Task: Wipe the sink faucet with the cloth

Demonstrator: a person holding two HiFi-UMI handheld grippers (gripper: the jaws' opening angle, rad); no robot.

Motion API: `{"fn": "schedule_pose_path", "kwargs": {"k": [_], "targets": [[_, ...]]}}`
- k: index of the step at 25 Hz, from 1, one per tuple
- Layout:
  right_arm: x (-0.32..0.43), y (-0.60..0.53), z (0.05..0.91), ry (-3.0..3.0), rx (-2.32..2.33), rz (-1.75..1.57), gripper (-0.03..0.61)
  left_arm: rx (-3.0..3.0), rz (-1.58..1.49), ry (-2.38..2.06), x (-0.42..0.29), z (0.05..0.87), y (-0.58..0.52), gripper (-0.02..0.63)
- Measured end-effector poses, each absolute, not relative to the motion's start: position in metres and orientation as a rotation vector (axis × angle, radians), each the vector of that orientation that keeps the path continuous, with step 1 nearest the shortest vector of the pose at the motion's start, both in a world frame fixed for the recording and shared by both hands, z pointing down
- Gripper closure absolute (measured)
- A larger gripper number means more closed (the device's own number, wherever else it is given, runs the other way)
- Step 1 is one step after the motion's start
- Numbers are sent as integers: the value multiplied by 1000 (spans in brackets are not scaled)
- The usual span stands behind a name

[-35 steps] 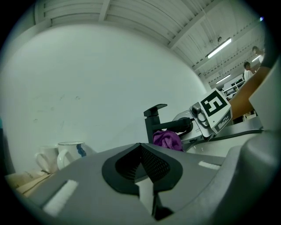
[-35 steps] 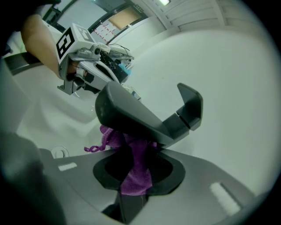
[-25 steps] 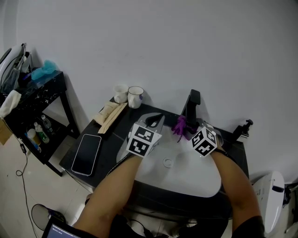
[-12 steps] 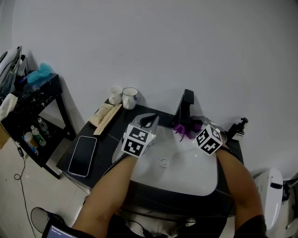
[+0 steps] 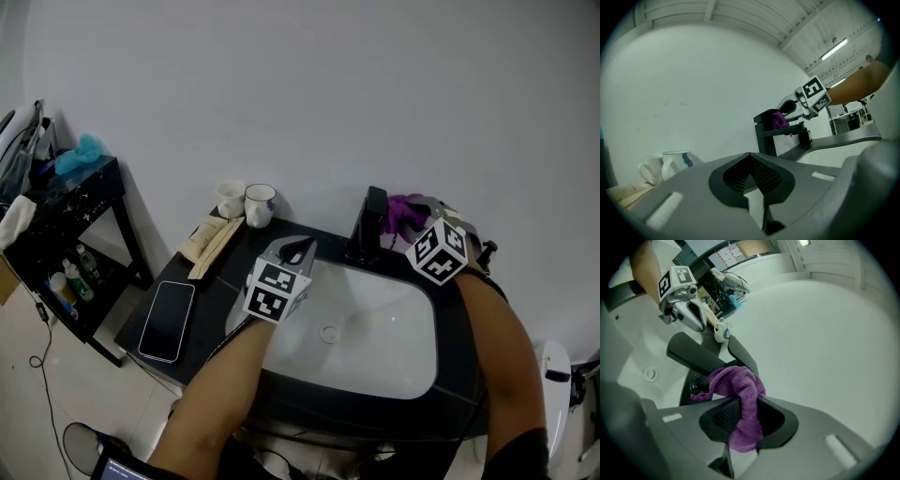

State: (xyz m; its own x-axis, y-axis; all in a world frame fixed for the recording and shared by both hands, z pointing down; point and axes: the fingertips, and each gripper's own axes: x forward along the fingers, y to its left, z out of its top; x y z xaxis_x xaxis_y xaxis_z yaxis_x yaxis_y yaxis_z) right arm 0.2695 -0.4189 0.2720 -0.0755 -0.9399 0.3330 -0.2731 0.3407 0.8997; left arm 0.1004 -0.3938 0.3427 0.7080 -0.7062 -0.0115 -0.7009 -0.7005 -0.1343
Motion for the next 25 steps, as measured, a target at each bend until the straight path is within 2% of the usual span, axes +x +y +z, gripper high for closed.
{"fn": "schedule_pose_path", "kwargs": {"k": [25], "targets": [[245,-421,375,-1586,916,-770,477,-2788,-38,1134,102,340,-393,597]]}}
